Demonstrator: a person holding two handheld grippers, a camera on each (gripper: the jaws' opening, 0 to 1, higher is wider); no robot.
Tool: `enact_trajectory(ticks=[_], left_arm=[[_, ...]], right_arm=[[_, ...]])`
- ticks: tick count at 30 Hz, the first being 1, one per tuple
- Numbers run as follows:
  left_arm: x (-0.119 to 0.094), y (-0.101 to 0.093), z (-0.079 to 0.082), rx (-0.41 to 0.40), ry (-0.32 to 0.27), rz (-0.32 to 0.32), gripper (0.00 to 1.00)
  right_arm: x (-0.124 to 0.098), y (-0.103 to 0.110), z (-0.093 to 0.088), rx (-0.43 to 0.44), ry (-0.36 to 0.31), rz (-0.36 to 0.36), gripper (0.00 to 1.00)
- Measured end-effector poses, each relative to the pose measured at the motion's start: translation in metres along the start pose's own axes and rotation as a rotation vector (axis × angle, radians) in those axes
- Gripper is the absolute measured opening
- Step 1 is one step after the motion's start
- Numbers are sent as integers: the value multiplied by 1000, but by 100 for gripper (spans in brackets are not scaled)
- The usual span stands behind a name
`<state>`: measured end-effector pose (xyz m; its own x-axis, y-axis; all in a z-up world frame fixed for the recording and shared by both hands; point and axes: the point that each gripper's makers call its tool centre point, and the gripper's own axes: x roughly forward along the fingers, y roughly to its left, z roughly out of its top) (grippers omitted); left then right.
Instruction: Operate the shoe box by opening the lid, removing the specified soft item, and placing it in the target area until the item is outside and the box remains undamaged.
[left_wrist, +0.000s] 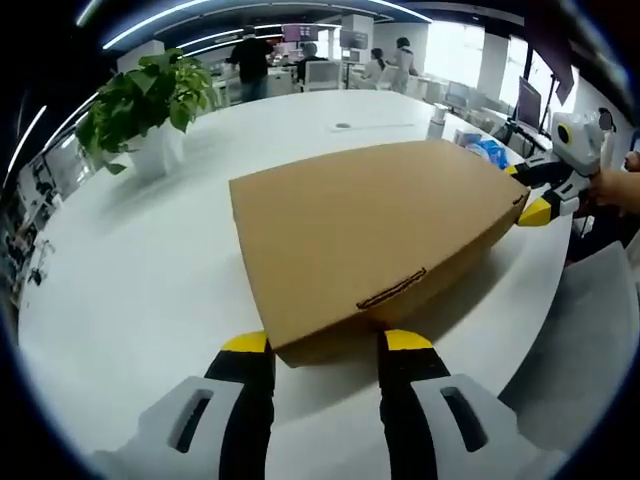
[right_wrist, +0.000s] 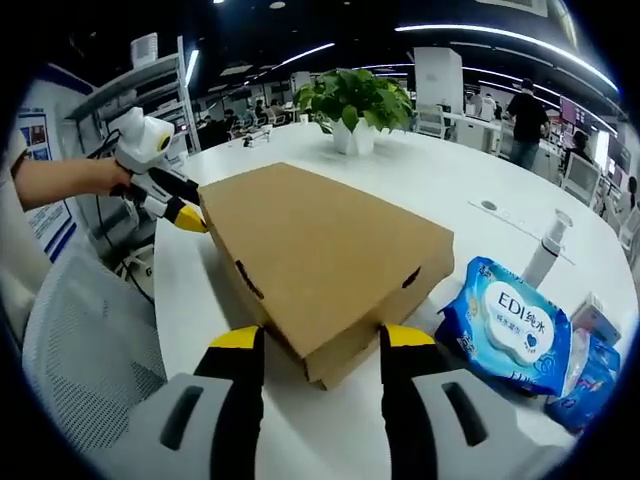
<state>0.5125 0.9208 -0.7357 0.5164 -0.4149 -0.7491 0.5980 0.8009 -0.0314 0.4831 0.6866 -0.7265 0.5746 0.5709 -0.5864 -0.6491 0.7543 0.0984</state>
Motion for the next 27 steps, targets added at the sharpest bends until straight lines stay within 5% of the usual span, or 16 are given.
enact_trajectory(ticks=[27], left_arm=[[16,3,0,-23,32,-5,39]], right_arm=[[11,-14,-4,-61,43,-23,40]])
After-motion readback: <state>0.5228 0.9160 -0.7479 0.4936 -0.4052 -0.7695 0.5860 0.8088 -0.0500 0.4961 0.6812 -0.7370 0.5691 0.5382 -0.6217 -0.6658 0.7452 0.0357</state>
